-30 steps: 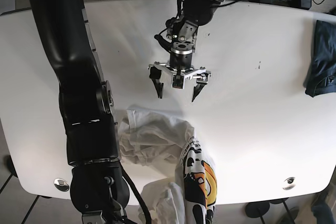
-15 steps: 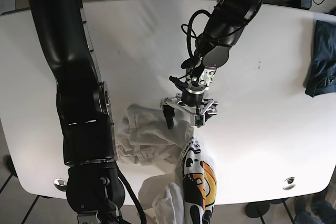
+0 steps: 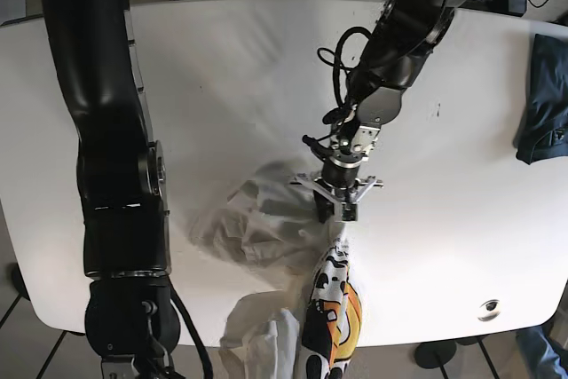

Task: Fold the T-shirt properly
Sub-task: 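Slide the left gripper along the shirt edge away from the right gripper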

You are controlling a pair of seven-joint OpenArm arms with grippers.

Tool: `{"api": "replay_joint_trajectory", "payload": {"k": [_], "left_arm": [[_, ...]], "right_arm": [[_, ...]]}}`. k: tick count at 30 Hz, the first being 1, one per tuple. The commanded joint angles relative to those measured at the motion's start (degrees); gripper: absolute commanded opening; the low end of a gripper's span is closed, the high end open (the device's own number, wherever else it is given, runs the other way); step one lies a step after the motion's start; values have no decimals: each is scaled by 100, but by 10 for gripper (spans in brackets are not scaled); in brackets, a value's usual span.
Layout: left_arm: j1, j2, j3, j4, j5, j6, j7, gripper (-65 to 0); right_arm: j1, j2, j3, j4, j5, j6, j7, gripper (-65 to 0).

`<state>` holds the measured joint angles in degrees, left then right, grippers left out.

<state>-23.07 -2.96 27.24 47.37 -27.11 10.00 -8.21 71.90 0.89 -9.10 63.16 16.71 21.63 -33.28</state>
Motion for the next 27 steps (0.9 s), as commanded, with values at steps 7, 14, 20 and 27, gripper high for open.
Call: {"api": "replay_joint_trajectory", "payload": {"k": [7,14,20,27], "left_arm": [[61,-1484,-1199,2959,17,7,1608,-606],[-1126,-2091,-3186,3698,52,-1453,3304,-604],[-1970,-2530,-3423,3680,34,-2024,3823,-603],[-423,-1862,-3441,3698,52,-2156,3911,-267]], "right_arm": [[290,505,27,-544,48,-48,624,-629],[290,646,27,-1230,48,-57,1231,-629],[290,909,36,-1203,109,-259,1187,-629],[-320,971,581,-571,65,-242,985,-629]]}}
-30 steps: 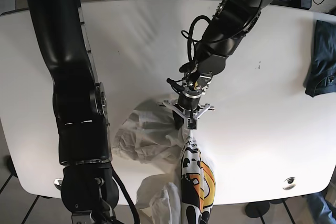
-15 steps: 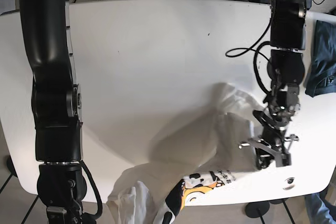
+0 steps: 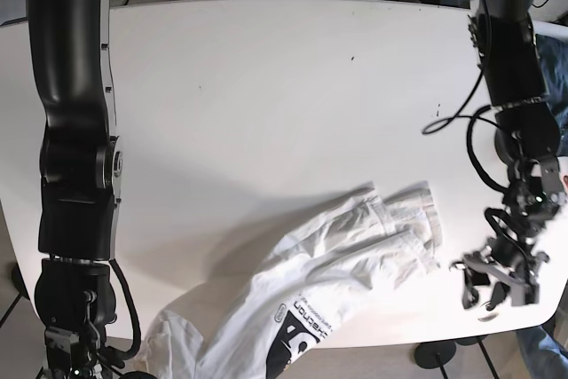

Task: Fold the T-shirt properly
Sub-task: 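Slide the left gripper along the shirt edge away from the right gripper, then stretch the shirt edge taut between both grippers across the table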

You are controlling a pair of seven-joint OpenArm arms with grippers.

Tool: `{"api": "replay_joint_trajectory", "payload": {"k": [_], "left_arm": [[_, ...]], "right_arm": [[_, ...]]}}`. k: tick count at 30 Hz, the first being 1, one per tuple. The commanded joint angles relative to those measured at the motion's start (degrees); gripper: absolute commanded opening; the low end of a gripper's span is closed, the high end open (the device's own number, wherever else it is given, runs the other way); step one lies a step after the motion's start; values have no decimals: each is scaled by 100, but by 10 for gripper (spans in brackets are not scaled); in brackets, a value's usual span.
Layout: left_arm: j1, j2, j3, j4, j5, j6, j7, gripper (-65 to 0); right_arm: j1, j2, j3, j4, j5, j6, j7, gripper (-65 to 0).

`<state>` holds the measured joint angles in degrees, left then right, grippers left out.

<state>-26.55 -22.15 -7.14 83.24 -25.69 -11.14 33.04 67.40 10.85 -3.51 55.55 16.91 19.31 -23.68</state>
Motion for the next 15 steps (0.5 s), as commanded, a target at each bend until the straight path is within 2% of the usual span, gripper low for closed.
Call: {"api": "replay_joint_trajectory", "payload": {"k": [1,2,3,6,8,12,15], "left_arm": [[180,171,15,93,-90,-42,-266,-212],[540,373,24,85,-81,-42,-460,-165],[707,505,120,67,-2,-60,-636,-156],[1050,672,859,-126,596,-51,-1101,-154],[1138,804,1131,-452,859,-34,-1374,-154],[1147,1094,1008,-1348,1299,37,-2139,-154],[1068,1068,586,-1902,1387,213,-2315,-153]], "right_arm": [[-1,-26,21,313,54,-10,-36,-629],[-177,-26,30,489,81,-10,-98,-629],[-274,-35,30,559,81,-10,-98,-629],[-476,-43,30,700,90,-10,-115,-629],[-590,-43,30,858,90,-10,-124,-629],[-643,-43,21,999,90,-10,-159,-629],[-643,-43,39,999,90,-10,-353,-629]]}}
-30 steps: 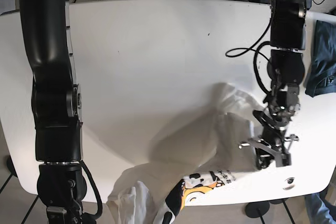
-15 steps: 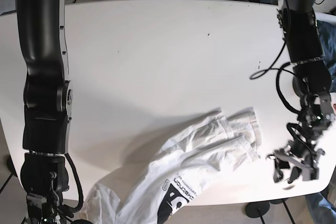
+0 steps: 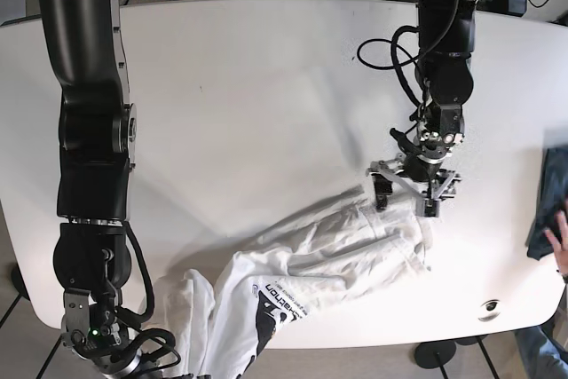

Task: Fold the T-shirt properly
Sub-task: 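Stretch the shirt edge taut between both grippers across the table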

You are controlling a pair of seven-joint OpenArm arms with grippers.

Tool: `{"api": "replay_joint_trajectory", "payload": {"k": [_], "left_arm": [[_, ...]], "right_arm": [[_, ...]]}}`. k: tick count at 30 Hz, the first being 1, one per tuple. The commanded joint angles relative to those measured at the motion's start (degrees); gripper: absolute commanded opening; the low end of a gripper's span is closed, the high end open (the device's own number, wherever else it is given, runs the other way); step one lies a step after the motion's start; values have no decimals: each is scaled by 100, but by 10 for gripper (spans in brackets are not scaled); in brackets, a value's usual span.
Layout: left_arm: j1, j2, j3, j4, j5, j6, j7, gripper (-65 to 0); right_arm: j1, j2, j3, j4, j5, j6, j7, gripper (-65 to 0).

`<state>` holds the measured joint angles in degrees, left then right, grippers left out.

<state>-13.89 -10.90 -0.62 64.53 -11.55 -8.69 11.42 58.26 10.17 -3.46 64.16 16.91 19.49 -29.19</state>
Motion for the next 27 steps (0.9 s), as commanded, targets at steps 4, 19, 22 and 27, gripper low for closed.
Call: {"api": "replay_joint_trajectory", "payload": {"k": [4,19,22,27], "left_arm": [[-479,-321,-215,-427,-27,-76,-153,-153],[-1473,-330,462,-2959,-18,-806,-179,-578],[-1534,-488,146,-2871,-36,-806,-179,-637],[-1525,-743,-408,-1192,-27,-806,480,-642]], "right_arm": [[262,24,43,147,90,-19,189,-629],[156,16,52,612,98,-28,31,-629],[148,24,61,612,98,-28,22,-629],[183,33,61,586,37,-45,31,-629]]}}
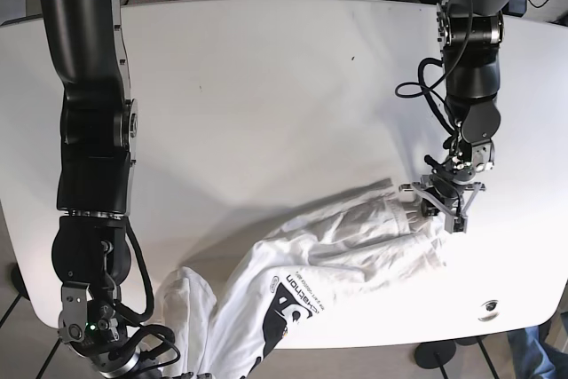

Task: Fold the T-shirt properly
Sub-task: 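Stretch the shirt edge taut between both grippers across the table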

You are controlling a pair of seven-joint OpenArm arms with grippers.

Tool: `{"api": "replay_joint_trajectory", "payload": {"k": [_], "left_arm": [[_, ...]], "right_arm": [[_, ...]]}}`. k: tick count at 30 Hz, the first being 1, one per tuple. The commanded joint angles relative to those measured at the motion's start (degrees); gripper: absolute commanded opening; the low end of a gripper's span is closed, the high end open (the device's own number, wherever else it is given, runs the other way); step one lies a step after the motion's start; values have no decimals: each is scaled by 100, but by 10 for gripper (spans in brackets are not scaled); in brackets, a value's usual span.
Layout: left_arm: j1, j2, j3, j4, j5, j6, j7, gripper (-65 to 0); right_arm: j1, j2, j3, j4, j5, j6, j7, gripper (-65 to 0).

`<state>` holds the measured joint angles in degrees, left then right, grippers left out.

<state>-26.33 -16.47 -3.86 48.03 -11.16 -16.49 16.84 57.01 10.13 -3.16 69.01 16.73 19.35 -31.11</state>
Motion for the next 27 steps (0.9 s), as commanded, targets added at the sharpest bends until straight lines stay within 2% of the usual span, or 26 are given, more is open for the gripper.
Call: {"api": "replay_joint_trajectory", "payload": {"k": [1,2,3,4,5,10,13,17,19,21,24,27], "left_arm": [[-282,-239,-155,766,-67,-26,123,-642],[-308,-274,-234,1047,-67,-26,281,-642],[-413,-327,-339,1417,-67,-26,465,-642],[-624,-476,-375,1672,-67,-34,668,-642],[-792,-555,-383,1786,-75,-34,808,-642],[-1794,-1012,-594,2006,-75,-61,1301,-642],[-2268,-1259,-841,1900,-49,-483,1468,-642],[-2427,-1373,-1183,1540,-58,-755,1643,-642],[-2075,-1373,-1210,1531,-67,-799,1635,-643],[-1548,-1364,-1219,1531,-75,-799,1599,-644],[-660,-1206,-1570,1540,-128,-808,1591,-644],[193,-1065,-2080,1549,-366,-914,1591,-644]], "right_arm": [[316,55,30,101,54,-32,232,-629],[360,64,30,92,54,-41,232,-629],[439,64,30,57,54,-164,232,-629],[536,64,30,-154,89,-393,250,-629],[721,64,56,-374,107,-498,250,-629],[1547,73,839,-1517,63,-568,434,-629],[1779,108,1076,-1833,63,-586,426,-629],[1705,248,1164,-1833,98,-595,390,-629],[1362,319,1173,-1657,116,-595,188,-629],[694,345,1252,-998,283,-595,-14,-629],[-405,389,1586,-268,388,-595,-260,-629],[-1512,372,1859,505,371,-595,-453,-629]]}}
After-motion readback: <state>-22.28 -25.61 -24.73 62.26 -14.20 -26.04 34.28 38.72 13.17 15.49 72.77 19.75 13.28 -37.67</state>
